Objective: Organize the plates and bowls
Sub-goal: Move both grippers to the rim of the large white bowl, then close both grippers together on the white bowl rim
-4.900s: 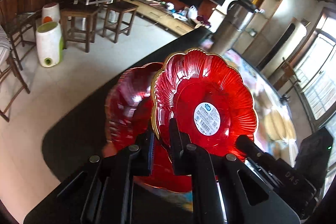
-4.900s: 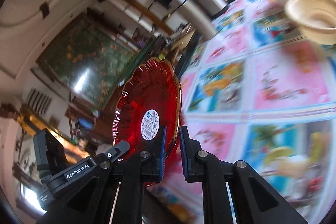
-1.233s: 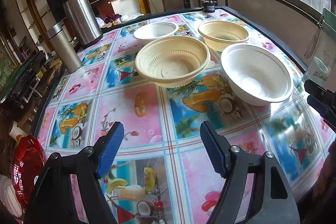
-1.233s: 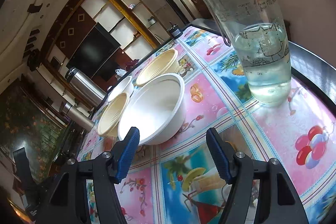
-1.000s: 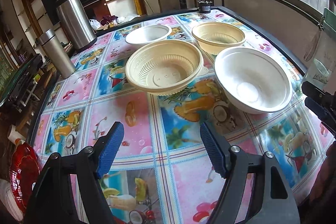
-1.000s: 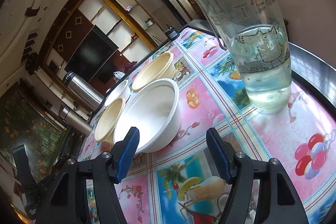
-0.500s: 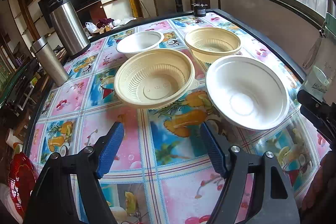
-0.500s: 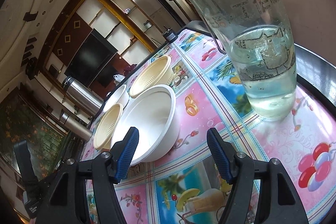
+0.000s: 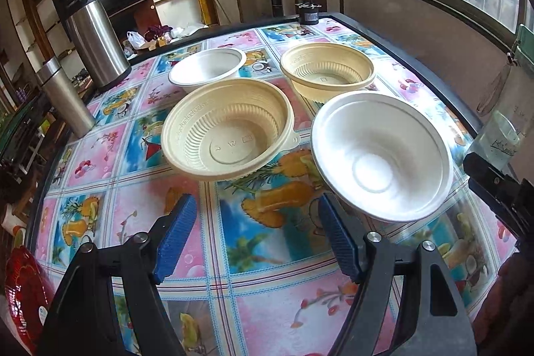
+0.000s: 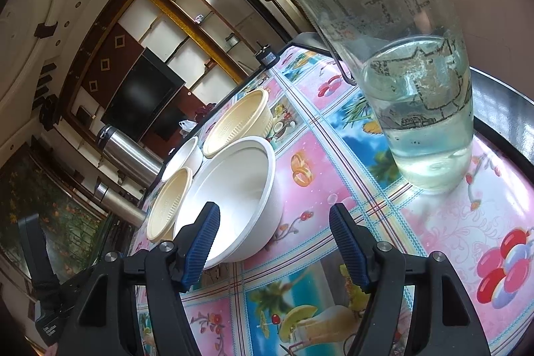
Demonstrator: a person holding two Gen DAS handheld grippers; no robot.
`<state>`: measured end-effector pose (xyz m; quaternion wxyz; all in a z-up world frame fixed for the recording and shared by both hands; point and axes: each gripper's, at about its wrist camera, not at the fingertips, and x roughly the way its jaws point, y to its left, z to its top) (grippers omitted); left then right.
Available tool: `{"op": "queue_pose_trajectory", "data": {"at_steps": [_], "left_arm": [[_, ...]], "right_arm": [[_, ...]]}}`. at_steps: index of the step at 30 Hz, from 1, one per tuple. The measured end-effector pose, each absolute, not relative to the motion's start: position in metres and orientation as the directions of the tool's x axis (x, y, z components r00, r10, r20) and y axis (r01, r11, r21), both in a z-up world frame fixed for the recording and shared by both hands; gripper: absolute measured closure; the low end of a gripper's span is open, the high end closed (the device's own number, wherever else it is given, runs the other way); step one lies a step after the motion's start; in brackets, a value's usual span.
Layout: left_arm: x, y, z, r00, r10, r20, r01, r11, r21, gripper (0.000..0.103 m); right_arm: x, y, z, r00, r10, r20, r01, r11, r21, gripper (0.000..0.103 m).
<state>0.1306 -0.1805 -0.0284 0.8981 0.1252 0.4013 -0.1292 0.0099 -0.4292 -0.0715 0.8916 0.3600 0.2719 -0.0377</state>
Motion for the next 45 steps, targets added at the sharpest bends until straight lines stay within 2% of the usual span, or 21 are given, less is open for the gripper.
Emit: {"op": "queue_pose_trajectory", "data": {"at_steps": [6,15,19,25,45], "left_arm": [[0.148,-0.181,-0.032,0.595,-0.180,-0.783,0.337,0.941,0.040,0.028],[0.176,-0.168,-0.036,0.526,-0.307,-0.793,0.255,0.947,-0.198,0.028],[0.182,-0.173,-0.044,0.492,-0.354,-0.796,0.242,0.933,-0.265,0.028],[0.183,-0.192,-0.055,0.466,-0.386,-0.796,0.263,0.920,-0.292,0.028],[0.186,-0.182,-0.075,0.409,-0.504,-0.760,0.335,0.858,-0.389,0.028]], "right_arm": [[0.013,-0.430,-0.071,0.848,0.122,-0.516,0.268,0.742,0.615,0.031],[0.021,-0.435,-0.071,0.847,0.103,-0.521,0.290,0.731,0.617,0.031],[0.026,-0.432,-0.070,0.848,0.092,-0.522,0.295,0.736,0.609,0.031],[0.032,-0.422,-0.069,0.838,0.087,-0.538,0.295,0.758,0.582,0.031],[0.046,-0.413,-0.075,0.831,0.056,-0.554,0.320,0.766,0.557,0.032]]}}
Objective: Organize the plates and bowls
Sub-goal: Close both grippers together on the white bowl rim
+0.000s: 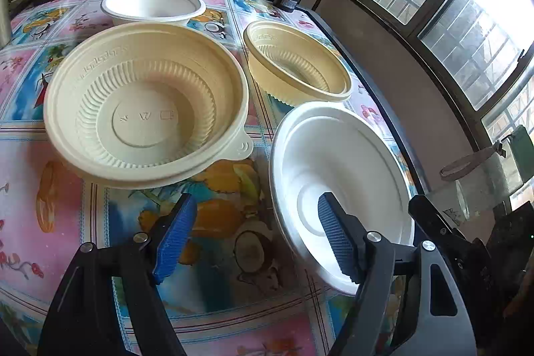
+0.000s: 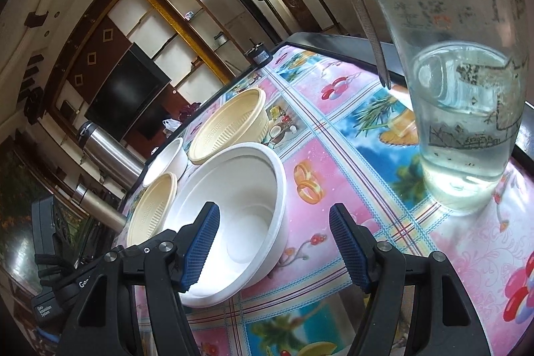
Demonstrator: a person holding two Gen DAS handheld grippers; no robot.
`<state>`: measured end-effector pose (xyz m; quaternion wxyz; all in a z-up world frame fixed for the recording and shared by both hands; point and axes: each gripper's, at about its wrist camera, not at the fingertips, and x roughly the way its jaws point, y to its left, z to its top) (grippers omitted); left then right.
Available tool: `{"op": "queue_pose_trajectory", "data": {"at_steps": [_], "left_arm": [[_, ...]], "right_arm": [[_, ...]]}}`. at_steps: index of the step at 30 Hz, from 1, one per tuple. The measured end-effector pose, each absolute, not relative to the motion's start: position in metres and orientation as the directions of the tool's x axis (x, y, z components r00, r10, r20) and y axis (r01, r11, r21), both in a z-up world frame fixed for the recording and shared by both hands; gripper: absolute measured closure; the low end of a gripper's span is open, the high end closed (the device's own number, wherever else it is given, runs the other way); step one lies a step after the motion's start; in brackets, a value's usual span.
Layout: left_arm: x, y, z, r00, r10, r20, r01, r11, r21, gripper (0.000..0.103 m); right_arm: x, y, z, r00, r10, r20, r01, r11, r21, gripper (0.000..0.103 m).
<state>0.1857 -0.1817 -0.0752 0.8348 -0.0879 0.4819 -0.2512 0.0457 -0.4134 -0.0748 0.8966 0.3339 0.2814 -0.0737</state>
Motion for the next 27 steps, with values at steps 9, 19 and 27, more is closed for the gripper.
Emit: {"op": "queue_pose_trajectory", "data": {"at_steps": [9,19,27], "left_arm": [[0.189,-0.179,-0.078,0.398,-0.497,-0.771,0.318,0.863,-0.392,0.029],[0.185,-0.179,-0.076,0.416,-0.469,-0.779,0.325,0.877,-0.355,0.056],[0.184,-0.179,-0.074,0.441,-0.455,-0.773,0.333,0.883,-0.330,0.067]], "right_arm": [[0.045,-0.419,-0.078,0.826,0.042,-0.562,0.343,0.753,0.561,0.033],[0.051,-0.417,-0.079,0.818,0.032,-0.574,0.354,0.759,0.547,0.041],[0.060,-0.409,-0.082,0.796,0.019,-0.605,0.370,0.775,0.512,0.058]]}}
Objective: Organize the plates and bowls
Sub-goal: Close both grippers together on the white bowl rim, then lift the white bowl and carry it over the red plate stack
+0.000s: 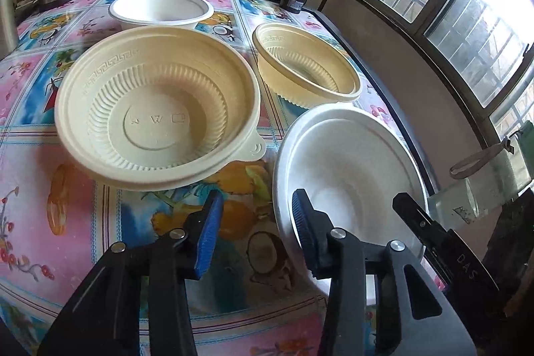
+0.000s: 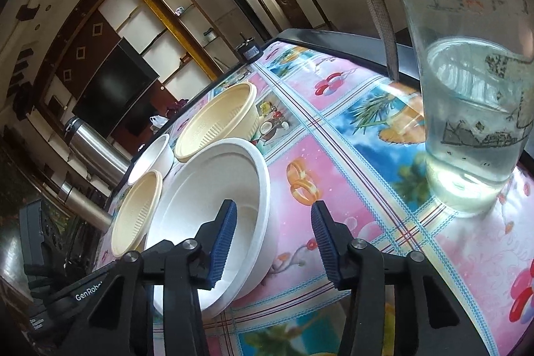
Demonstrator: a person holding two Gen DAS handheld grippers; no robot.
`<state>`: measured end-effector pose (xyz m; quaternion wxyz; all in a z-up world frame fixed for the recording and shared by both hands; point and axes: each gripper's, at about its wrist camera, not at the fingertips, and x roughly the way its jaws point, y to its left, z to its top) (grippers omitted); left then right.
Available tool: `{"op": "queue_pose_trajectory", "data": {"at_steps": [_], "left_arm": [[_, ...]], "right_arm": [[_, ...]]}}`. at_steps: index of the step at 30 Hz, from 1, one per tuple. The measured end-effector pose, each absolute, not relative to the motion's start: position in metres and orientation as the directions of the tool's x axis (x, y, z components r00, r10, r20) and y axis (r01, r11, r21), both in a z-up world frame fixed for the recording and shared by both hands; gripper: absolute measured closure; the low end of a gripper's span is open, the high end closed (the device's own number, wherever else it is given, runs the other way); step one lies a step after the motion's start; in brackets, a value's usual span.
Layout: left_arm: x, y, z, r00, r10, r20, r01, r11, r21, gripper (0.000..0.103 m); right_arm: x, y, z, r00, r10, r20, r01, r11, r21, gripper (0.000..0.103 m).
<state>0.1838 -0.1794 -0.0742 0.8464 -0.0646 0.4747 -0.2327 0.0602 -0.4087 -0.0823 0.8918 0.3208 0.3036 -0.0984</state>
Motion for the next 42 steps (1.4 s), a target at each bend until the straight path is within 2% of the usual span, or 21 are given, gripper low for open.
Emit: {"op": "queue_pose_trajectory", "data": {"at_steps": [1,6,12,15,31,42], "left_arm": [[0.182,-0.181,-0.073,0.444,-0.453,-0.773,0.341,0.883,-0.322,0.070],[0.180,-0.183,-0.073,0.448,-0.451,-0.772,0.350,0.883,-0.313,0.075],[0.175,-0.188,-0.071,0.457,-0.448,-0.769,0.377,0.880,-0.289,0.089],[0.173,-0.190,-0.070,0.458,-0.452,-0.765,0.387,0.876,-0.286,0.092],[0.169,-0.191,-0.069,0.485,-0.439,-0.756,0.394,0.882,-0.259,0.094],[0.129,-0.143,-0.075,0.541,-0.384,-0.748,0.283,0.921,-0.268,0.092]], "right_arm": [[0.061,-0.409,-0.084,0.791,0.023,-0.612,0.374,0.774,0.511,0.063],[0.061,-0.406,-0.083,0.792,0.020,-0.610,0.368,0.781,0.504,0.074],[0.060,-0.402,-0.080,0.798,0.018,-0.602,0.353,0.796,0.492,0.078],[0.061,-0.401,-0.080,0.799,0.022,-0.601,0.347,0.800,0.490,0.080],[0.062,-0.404,-0.084,0.794,0.053,-0.605,0.339,0.788,0.514,0.083],[0.060,-0.398,-0.089,0.789,0.136,-0.600,0.301,0.765,0.570,0.086]]}}
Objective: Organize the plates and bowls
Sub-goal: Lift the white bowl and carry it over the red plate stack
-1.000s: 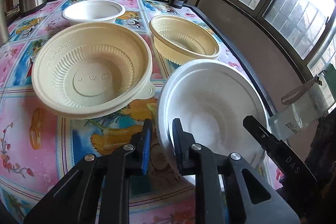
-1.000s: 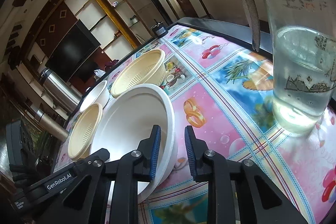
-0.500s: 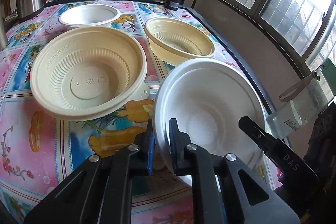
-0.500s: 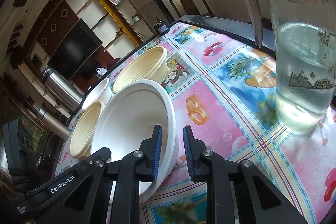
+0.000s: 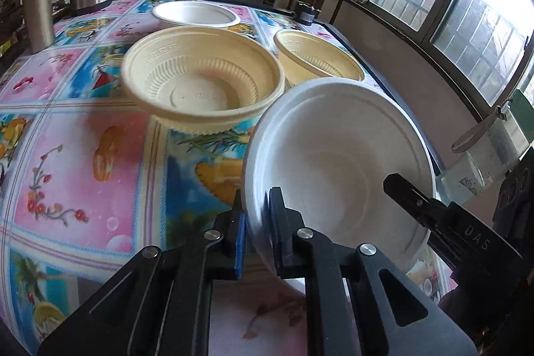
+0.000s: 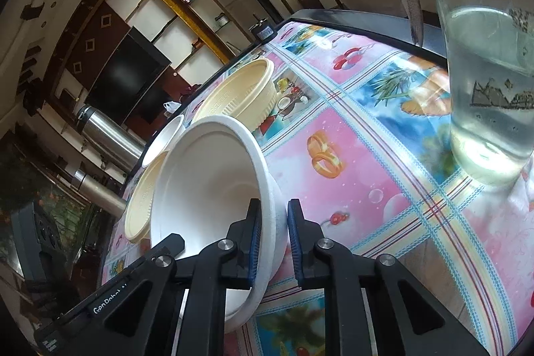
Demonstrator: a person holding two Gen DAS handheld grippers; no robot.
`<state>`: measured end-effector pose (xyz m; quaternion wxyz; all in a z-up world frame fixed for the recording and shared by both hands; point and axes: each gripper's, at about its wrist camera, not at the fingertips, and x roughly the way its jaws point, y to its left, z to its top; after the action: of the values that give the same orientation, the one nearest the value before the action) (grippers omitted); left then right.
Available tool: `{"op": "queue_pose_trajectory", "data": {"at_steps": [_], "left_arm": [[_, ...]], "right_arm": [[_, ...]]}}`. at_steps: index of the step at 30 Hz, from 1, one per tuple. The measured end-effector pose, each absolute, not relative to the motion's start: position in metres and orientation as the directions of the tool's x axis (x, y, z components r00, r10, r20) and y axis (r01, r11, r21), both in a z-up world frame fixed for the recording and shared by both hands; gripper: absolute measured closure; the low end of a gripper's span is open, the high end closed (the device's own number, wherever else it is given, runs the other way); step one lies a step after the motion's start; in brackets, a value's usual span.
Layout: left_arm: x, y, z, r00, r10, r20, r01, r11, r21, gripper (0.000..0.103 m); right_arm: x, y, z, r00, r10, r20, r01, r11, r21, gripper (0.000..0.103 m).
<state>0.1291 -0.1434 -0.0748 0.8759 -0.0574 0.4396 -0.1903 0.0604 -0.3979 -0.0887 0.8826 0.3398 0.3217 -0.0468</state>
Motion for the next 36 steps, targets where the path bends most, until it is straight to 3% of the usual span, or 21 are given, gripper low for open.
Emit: {"op": "queue_pose_trajectory", "data": {"at_steps": [8,12,36], "left_arm": [[0.101,-0.096,-0.070,0.588,-0.302,-0.750,0.219,0.952,-0.212,0.092],[0.091,-0.069,-0.071,0.603,-0.273,-0.750,0.185,0.962,-0.202,0.092],[0.038,0.058,-0.061,0.671,-0.132,-0.730,0.028,0.988,-0.152,0.091]], "right_arm": [[0.054,-0.364,-0.085,0.792,0.223,-0.569,0.207,0.778,0.593,0.087],[0.049,-0.341,-0.081,0.804,0.253,-0.538,0.151,0.788,0.596,0.092],[0.024,-0.197,-0.077,0.745,0.423,-0.516,-0.066,0.816,0.574,0.094]]}}
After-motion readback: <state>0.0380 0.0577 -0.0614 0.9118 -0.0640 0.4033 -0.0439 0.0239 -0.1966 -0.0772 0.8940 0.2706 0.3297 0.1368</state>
